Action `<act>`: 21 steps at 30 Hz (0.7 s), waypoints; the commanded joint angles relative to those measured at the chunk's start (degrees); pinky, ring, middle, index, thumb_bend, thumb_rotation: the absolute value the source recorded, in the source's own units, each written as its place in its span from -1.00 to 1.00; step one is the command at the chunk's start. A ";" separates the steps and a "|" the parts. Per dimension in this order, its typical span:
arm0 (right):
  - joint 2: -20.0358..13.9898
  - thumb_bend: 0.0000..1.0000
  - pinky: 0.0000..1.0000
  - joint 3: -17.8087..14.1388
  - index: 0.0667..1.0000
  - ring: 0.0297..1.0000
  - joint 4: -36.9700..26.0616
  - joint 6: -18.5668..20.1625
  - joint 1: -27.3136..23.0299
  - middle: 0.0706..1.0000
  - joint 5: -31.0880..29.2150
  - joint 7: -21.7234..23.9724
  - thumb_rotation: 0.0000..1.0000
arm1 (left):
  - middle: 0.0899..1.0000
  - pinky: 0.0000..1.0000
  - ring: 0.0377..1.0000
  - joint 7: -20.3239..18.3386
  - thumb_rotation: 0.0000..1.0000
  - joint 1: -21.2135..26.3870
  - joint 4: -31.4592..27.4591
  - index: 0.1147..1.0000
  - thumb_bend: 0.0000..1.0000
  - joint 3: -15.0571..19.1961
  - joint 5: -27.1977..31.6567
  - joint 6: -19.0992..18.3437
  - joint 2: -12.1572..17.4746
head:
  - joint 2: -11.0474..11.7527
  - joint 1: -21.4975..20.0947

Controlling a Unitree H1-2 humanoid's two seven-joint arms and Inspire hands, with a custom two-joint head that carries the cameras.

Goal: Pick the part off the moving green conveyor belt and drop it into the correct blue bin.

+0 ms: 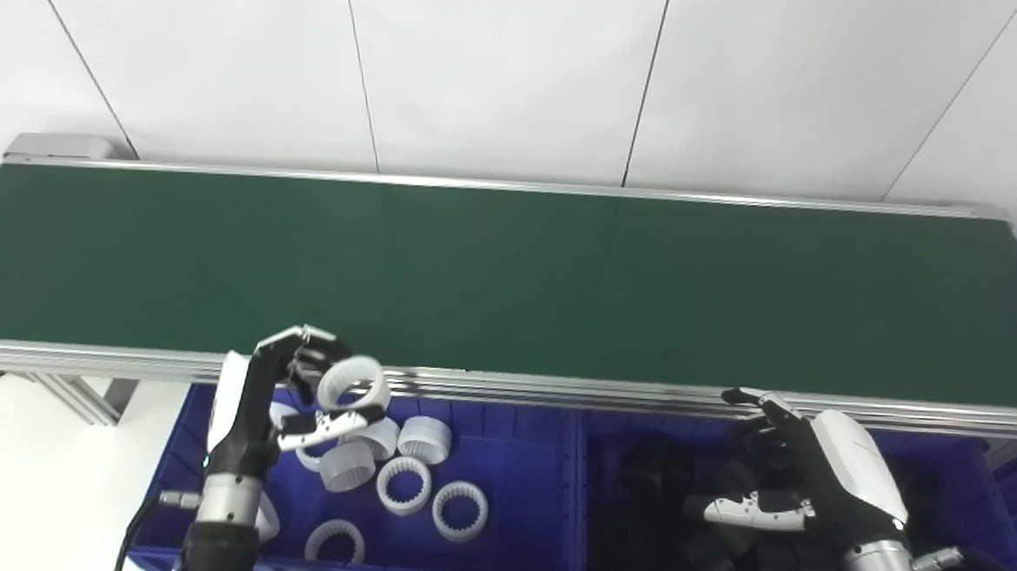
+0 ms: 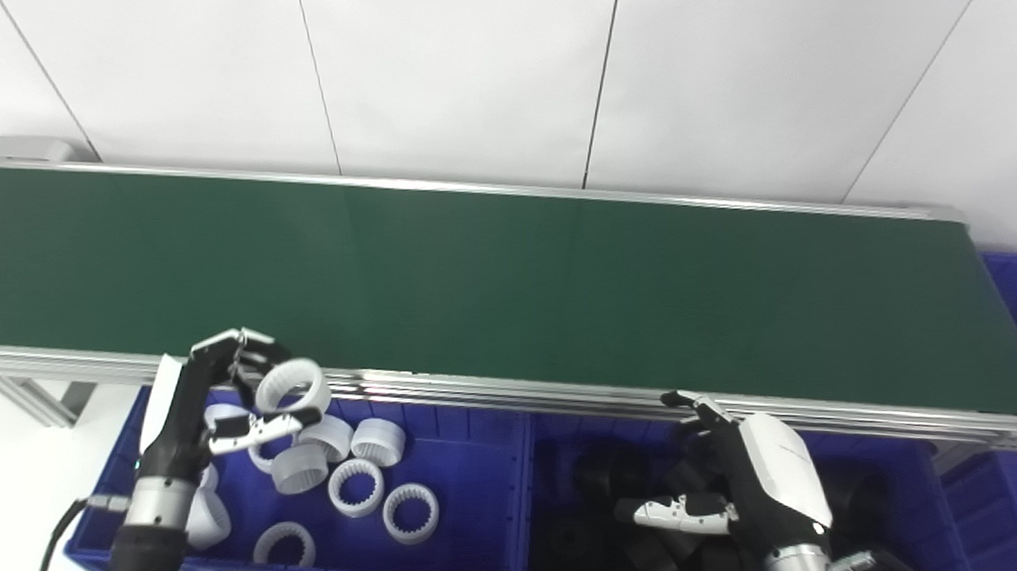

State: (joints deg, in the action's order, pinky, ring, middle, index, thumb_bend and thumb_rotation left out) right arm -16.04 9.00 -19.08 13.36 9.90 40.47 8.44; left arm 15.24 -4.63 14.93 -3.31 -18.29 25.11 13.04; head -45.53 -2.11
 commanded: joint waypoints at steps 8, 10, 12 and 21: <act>0.12 0.66 0.06 -0.81 0.56 0.23 -2.19 0.17 -1.13 0.26 0.44 -0.49 -0.33 | -0.20 -0.53 -0.35 3.67 -1.00 -0.48 5.61 -0.07 -0.03 -2.17 -2.15 1.80 2.47 | 0.07 -0.01; 0.11 0.66 0.04 -0.78 0.56 0.23 -2.03 0.02 -1.14 0.27 0.59 -0.60 -0.31 | -0.19 -0.47 -0.33 4.56 -1.00 -0.48 7.55 -0.08 -0.02 -2.58 -2.65 1.79 2.58 | 0.13 -0.13; 0.11 0.66 0.04 -0.76 0.56 0.23 -1.99 -0.07 -1.12 0.27 0.65 -0.64 -0.32 | -0.18 -0.34 -0.28 5.27 -1.00 -0.56 9.07 -0.08 -0.02 -3.16 -2.50 1.79 2.68 | 0.10 -0.17; 0.72 0.66 0.03 -0.95 0.56 0.22 -2.24 0.29 -0.95 0.26 0.67 -0.43 -0.33 | 0.33 0.12 0.24 8.51 -0.56 -0.96 11.84 0.23 0.21 -7.99 1.38 1.81 4.68 | 0.27 -0.33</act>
State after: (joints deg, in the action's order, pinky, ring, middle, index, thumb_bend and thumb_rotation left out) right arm -15.37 8.73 -19.20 13.45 9.51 41.08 8.62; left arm 21.80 -5.95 27.55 -11.06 -17.01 25.16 15.71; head -45.26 -2.37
